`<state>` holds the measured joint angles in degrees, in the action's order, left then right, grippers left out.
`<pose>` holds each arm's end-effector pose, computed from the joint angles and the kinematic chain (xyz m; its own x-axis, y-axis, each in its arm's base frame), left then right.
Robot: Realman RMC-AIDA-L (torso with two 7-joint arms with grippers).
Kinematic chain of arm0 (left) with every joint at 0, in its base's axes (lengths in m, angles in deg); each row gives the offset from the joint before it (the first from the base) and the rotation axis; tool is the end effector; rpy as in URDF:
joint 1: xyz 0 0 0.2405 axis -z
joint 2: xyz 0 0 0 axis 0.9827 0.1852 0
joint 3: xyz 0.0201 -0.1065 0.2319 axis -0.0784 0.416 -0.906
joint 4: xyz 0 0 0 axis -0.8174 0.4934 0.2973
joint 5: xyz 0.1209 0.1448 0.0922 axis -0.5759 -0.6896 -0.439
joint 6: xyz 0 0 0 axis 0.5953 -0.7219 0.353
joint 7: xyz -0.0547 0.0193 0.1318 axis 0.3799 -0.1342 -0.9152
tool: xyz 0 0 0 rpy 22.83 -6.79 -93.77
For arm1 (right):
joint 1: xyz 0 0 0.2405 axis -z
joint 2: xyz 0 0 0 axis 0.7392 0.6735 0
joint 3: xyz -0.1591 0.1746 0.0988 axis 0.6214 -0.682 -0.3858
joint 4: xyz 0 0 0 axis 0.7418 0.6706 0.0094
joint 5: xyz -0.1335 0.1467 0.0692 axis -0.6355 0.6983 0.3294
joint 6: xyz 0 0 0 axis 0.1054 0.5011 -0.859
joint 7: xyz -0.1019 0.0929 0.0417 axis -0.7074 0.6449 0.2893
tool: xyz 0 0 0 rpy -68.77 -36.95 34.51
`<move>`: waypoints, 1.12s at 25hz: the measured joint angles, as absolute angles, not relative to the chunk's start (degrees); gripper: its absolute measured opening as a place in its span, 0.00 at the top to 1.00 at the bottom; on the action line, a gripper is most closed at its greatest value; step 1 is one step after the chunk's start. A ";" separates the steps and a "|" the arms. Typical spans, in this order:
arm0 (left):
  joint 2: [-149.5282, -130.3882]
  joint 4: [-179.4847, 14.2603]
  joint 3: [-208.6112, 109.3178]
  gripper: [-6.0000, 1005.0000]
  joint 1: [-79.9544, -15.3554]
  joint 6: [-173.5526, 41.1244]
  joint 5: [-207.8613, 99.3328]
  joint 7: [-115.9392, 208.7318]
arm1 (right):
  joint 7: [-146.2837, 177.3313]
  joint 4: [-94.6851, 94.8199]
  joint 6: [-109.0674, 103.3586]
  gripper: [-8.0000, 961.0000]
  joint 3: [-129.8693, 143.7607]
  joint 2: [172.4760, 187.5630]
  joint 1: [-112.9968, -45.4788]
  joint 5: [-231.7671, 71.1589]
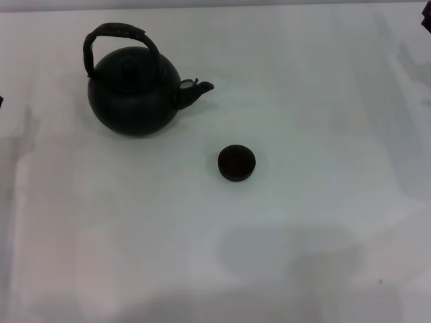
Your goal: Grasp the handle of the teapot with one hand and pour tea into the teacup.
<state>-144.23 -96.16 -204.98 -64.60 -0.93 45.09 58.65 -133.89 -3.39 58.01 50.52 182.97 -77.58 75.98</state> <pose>-0.3711 0.2565 -0.0205 0.5028 -0.0012 0.8644 0.8598 0.1044 -0.4999 0.3613 0.3708 0.0275 0.6093 -0.1515 -0.7784 -0.7928 -0.0981 -0.6015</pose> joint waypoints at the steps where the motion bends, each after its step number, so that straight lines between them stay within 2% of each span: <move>1: -144.21 -95.61 -204.76 0.16 -64.18 -2.06 45.33 59.04 | -133.89 -3.39 58.02 0.11 50.52 182.99 -77.60 75.98; 28: -144.13 -92.58 -203.96 0.16 -59.87 -3.76 45.59 60.67 | -136.15 -3.18 58.90 0.11 51.95 183.43 -78.83 76.16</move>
